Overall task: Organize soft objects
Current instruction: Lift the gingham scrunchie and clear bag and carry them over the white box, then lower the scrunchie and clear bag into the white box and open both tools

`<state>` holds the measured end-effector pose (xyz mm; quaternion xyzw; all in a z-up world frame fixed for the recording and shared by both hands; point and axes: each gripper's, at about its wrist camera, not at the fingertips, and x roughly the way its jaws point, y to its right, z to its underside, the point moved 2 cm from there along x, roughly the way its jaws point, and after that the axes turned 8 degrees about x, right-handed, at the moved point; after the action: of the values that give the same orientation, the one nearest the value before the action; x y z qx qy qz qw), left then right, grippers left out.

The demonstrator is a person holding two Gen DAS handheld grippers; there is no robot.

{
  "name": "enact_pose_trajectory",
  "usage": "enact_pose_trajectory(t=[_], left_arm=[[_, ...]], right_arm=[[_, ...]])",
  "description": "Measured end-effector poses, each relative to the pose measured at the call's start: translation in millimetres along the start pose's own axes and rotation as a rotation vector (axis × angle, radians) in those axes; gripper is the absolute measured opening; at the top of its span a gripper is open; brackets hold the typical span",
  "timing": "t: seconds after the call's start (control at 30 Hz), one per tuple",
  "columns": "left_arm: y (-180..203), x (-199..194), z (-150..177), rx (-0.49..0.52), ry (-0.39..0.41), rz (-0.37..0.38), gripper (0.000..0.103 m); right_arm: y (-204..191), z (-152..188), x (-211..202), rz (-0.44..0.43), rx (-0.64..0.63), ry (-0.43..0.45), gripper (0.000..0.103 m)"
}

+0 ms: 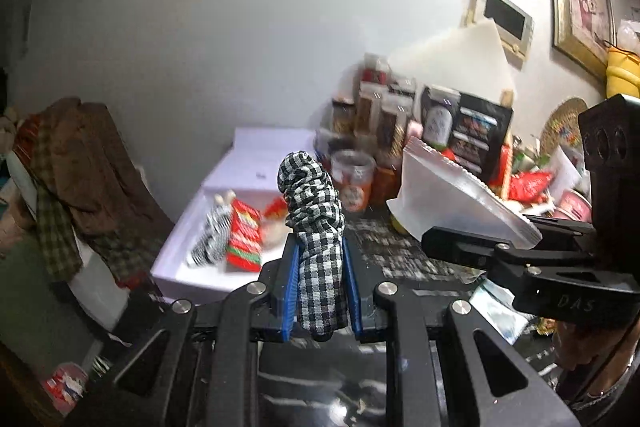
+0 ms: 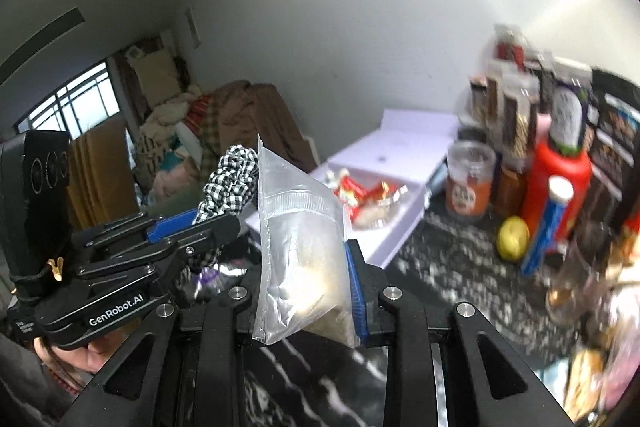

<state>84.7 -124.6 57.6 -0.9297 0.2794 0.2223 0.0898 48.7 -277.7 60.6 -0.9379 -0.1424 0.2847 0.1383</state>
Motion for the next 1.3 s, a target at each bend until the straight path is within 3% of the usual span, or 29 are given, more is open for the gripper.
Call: enact_pose_trajectory(t=[0.3, 0.63, 1.03, 1.3], left_arm=[[-27.2, 11.6, -36.6, 0.004, 0.081, -0.039, 0.021], [-56.9, 50.1, -56.3, -0.008, 0.094, -0.084, 0.021], [-90.4, 129.8, -49.7, -0.059, 0.000, -0.107, 0.021], [-99.9, 187.1, -32.1, -0.062, -0.113, -0.118, 0.021]], right_arm=[[-4.2, -46.4, 24.2, -0.034, -0.040, 0.035, 0.029], [5.7, -79.7, 69.5, -0.023, -0.054, 0.031, 0.029], [34.0, -84.1, 143.3, -0.043, 0.048, -0.068, 0.029], [63.8, -82.1, 192.6, 0.051, 0.057, -0.109, 0.029]])
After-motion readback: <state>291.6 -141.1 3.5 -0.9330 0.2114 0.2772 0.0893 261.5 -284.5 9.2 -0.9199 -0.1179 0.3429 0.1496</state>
